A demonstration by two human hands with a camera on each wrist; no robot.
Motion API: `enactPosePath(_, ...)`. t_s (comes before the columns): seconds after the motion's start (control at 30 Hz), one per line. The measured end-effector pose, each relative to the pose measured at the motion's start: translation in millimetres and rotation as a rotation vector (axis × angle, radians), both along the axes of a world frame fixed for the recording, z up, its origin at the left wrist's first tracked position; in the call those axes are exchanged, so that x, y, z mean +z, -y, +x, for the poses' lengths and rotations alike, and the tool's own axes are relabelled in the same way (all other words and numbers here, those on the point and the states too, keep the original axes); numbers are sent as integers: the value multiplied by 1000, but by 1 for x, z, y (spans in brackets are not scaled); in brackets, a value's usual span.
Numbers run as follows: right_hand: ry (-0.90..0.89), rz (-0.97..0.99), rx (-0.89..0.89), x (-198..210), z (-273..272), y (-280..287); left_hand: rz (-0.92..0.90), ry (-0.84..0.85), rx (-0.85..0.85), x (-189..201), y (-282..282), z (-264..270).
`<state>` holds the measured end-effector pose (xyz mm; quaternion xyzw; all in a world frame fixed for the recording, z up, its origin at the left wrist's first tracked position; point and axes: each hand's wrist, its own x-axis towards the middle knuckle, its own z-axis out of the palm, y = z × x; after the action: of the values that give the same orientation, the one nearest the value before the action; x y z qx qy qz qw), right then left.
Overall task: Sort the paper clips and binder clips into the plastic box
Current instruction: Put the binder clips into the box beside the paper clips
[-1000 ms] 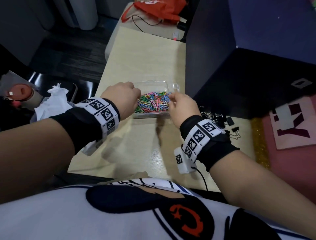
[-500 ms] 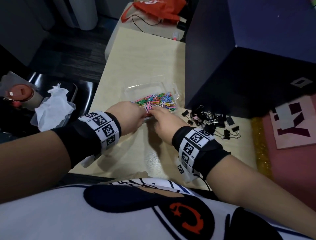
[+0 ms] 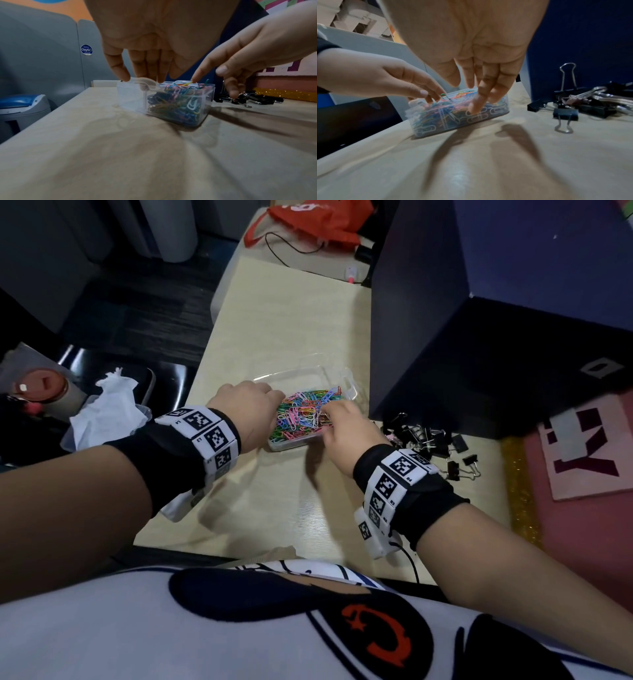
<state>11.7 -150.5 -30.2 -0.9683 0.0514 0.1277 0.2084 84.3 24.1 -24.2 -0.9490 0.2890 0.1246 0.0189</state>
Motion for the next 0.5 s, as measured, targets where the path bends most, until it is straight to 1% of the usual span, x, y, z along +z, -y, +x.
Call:
enactPosePath(0.07, -37, -16, 6, 1, 4, 3, 2, -10, -4, 0, 1, -1)
enactPosePath(0.2, -151, -92, 123, -1, 10, 4, 9, -40, -24, 3, 1, -2)
enactPosePath(0.3, -131, -124, 61, 4, 7, 6, -19, -40, -10, 6, -1, -2)
enactPosePath(0.37, -51, -103, 26, 7, 4, 6, -46, 5, 0, 6, -5, -1)
enactPosePath(0.43, 20, -46, 76, 8, 3, 4, -84, 59, 22, 5, -9, 2)
enactPosePath(0.5, -32, -47, 197, 5, 2, 1, -82, 65, 45, 4, -14, 7)
